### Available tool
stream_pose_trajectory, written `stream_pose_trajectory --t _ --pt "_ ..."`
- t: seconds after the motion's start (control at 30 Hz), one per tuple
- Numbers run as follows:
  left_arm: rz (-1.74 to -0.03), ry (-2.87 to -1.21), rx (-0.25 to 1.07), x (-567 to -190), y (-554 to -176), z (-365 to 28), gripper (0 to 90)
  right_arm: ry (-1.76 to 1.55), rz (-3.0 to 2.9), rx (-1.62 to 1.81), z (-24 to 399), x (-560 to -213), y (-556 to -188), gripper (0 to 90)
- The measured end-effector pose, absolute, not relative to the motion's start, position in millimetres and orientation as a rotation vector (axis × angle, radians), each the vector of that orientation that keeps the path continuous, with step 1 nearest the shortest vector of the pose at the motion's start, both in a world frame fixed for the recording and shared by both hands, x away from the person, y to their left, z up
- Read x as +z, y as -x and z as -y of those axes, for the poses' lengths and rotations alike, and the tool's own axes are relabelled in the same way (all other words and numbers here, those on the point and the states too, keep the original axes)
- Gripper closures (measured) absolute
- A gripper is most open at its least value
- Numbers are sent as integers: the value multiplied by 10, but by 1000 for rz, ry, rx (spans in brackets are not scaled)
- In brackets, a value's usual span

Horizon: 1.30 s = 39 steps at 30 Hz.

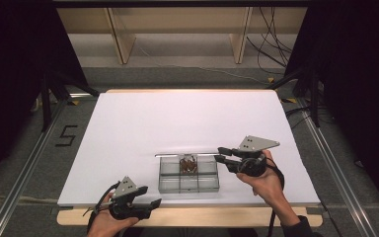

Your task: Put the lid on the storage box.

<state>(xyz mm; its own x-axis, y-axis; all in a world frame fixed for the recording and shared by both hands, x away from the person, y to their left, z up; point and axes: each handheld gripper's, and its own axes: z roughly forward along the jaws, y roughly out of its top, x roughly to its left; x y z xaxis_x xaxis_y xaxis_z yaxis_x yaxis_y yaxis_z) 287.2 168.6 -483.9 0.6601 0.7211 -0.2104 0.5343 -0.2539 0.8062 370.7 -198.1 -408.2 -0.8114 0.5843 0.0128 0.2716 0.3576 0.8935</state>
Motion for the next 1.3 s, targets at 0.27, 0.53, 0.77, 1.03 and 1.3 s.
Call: stream_pose_trajectory --t 0.27,0.53,0.77,1.03,1.3 --pt "-990 -1936 244 -4838 -2859 -1685 311 -764 -2332 1427 1991 -4107 -3653 706" --pt "-990 -1935 246 -4838 -2861 -1685 311 -772 -2349 1421 2007 -4132 -3609 716" --pt "-1001 -1934 241 -4852 -2862 -1682 311 -772 -2372 1420 2012 -4167 -3583 717" --pt "-993 -1951 243 -4848 -2863 -1688 311 -781 -2376 1416 2020 -4205 -3552 719" --pt "-978 -1962 250 -4852 -2867 -1692 311 -811 -2382 1416 2039 -4244 -3530 727"
